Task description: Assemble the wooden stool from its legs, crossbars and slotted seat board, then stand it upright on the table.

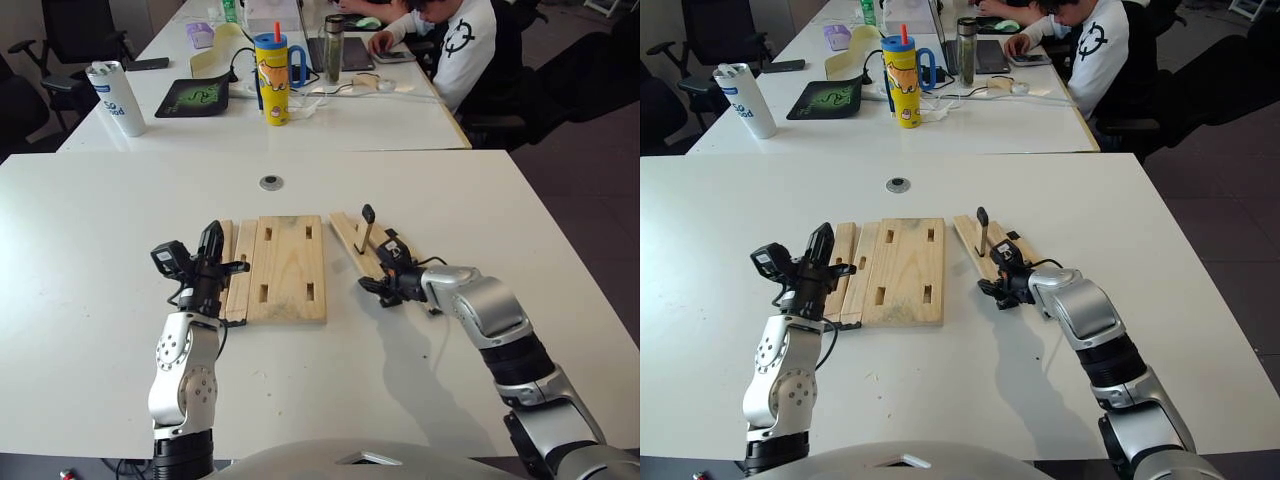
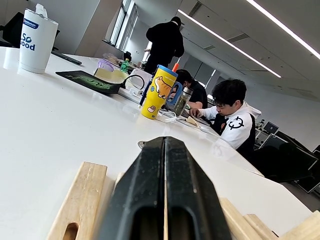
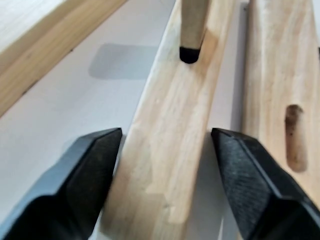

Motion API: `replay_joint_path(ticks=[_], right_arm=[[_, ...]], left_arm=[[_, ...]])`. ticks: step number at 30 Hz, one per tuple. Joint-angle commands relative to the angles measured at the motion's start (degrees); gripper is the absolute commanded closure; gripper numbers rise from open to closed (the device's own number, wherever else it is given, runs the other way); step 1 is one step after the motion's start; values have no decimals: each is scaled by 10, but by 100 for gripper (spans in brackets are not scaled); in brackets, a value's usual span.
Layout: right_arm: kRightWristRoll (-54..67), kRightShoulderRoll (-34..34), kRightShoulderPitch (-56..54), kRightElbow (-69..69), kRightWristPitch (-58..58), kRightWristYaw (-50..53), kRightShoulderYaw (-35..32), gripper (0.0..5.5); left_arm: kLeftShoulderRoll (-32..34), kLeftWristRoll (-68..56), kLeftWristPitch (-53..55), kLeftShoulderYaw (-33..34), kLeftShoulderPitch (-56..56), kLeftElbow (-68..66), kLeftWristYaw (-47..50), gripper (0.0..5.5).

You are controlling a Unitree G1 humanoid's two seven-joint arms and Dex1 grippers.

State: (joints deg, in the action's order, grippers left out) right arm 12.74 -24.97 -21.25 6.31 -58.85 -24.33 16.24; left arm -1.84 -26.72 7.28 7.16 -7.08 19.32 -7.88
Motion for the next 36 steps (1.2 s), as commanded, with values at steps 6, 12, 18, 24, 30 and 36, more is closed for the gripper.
replay_joint_path(ticks=[6,12,18,24,30,36], right_arm=[[-17,32,4,-35,23,19,-18,340],[-14,70,-4,-13,122,39,-69,340],[-24,43,-2,-3,266,-34,-58,340],[-44,-9,-5,1,419,-172,-11,341],[-35,-6,-7,-4,450,-194,-27,341],[-21,-7,-8,-6,456,-205,-43,341]], left_arm=[[8,4,5,-2,9,-6,-2,550],[17,-1,13,1,17,-5,-4,550],[15,-44,35,3,34,5,-17,530],[-16,-262,151,-16,46,42,-49,442],[-33,-337,178,-7,48,26,-23,350],[-23,-346,183,-5,47,22,-18,257]])
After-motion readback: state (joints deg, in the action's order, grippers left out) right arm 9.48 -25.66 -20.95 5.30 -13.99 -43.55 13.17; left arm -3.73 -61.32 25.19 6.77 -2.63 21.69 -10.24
